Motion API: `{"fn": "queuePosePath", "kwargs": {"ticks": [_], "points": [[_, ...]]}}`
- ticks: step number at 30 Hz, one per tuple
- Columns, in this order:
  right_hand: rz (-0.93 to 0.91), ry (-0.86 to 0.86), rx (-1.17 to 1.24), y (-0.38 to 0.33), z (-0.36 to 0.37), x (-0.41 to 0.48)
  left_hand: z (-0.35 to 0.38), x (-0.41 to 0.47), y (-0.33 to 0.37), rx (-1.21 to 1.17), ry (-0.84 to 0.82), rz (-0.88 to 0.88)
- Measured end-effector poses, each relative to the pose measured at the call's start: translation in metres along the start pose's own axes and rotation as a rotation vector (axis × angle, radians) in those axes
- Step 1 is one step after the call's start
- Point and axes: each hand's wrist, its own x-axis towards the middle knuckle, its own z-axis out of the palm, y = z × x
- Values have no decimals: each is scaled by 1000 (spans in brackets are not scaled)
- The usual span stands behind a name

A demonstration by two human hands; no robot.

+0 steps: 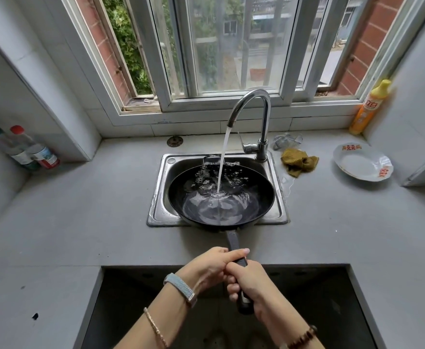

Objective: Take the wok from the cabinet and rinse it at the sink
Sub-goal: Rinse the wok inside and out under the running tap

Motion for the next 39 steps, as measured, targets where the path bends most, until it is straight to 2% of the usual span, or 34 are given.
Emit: {"fn": "queuePosePath", "kwargs": {"ticks": [6, 13, 23, 30, 39], "points": [[-2, -50, 66, -9, -2, -5, 5, 0, 9, 28, 66, -6], [11, -137, 184, -9, 0, -6, 5, 2, 13, 161, 240, -6], [176, -330, 703, -20, 8, -10, 10, -9, 33, 106, 397, 7], [215, -460, 728, -21, 15, -6, 4, -21, 38, 123, 476, -23], [238, -660, 810, -23, 38, -12, -8, -43, 45, 160, 616, 44]]}}
